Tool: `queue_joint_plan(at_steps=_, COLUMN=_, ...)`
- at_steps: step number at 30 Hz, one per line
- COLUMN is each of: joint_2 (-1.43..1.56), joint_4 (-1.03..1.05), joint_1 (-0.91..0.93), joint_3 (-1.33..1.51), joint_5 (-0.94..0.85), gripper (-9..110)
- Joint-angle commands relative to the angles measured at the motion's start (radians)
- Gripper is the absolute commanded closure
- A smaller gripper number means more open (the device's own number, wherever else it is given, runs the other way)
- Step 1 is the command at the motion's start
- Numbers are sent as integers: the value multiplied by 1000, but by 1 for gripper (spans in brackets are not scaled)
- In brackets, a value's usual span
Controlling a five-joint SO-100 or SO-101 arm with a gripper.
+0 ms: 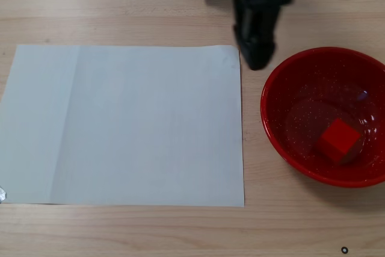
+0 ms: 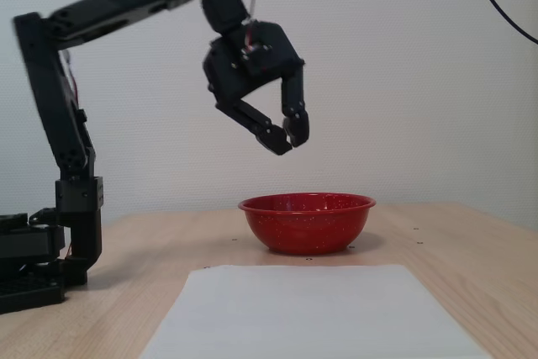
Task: Grasp the red cube and put it in the red bowl.
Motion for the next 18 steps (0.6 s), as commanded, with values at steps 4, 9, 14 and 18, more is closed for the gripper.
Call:
queue_joint_plan(at_steps=4, joint_2=249, joint_4=-120, joint_1=-64, joint_3=153, joint_5=34, gripper=101)
queue_joint_plan(at_steps=9, joint_2=410, joint_4=-236, joint_1=-109, joint_3=390, joint_5=48, gripper=101)
queue_joint_plan(at_steps=14, joint_2=558, joint_4=-354, joint_1=-124, joint_3=598, joint_5=63, gripper=101)
queue_joint_plan(at_steps=18, joint_2=647, joint_4=-449, joint_1=-133, joint_3=733, joint_5=46, gripper=101)
